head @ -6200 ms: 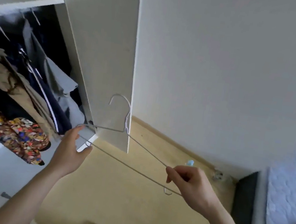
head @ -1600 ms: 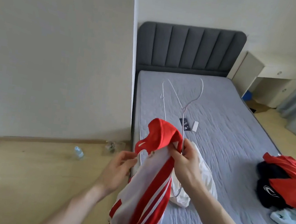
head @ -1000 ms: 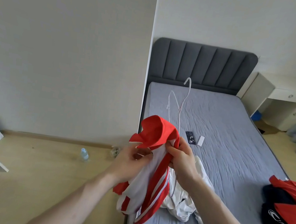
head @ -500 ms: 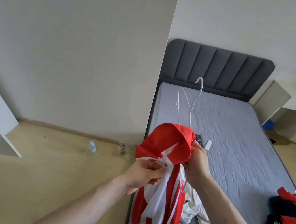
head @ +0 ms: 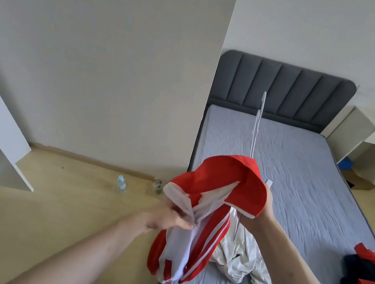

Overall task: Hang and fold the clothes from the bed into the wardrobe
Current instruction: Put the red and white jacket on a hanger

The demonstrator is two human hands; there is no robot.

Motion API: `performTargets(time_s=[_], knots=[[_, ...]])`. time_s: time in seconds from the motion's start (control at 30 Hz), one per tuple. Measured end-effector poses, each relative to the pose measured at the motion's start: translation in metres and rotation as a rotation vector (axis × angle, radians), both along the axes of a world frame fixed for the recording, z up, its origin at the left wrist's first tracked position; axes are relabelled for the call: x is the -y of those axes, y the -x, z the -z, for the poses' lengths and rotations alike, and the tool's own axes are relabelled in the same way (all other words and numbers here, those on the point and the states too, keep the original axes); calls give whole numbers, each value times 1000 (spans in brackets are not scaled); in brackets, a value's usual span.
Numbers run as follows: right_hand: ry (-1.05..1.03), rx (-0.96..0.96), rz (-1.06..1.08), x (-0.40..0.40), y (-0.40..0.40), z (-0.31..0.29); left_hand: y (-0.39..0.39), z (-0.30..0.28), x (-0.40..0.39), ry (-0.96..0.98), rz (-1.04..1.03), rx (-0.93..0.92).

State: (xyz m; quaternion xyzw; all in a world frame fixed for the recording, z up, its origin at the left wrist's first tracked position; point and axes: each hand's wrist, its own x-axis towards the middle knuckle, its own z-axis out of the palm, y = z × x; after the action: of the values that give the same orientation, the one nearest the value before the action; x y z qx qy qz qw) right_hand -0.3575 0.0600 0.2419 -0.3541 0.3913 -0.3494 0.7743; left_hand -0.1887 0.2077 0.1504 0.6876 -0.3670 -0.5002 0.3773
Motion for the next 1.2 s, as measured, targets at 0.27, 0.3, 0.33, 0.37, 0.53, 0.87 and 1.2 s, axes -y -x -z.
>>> performTargets(time_s=[0.27,0.3,0.33,0.37,0.53,0.87,1.2], knots=[[129,-171,-210,2,9,3,-7,-15,22,74,-360,-264],[157,-193,-216,5,10,4,-8,-15,24,71,-401,-235],[193,-210,-210,7,13,4,-12,-14,25,72,-453,-221],[239,-235,-213,12,16,5,-18,-14,24,76,-510,-208],[356,-457,-207,27,39,15,-51,-26,15,162,-677,-98],[717,-668,-402,35,64,5,-74,-72,7,434,-672,374],[1009,-590,-449,15,69,-22,-105,-74,-13,292,-691,681]])
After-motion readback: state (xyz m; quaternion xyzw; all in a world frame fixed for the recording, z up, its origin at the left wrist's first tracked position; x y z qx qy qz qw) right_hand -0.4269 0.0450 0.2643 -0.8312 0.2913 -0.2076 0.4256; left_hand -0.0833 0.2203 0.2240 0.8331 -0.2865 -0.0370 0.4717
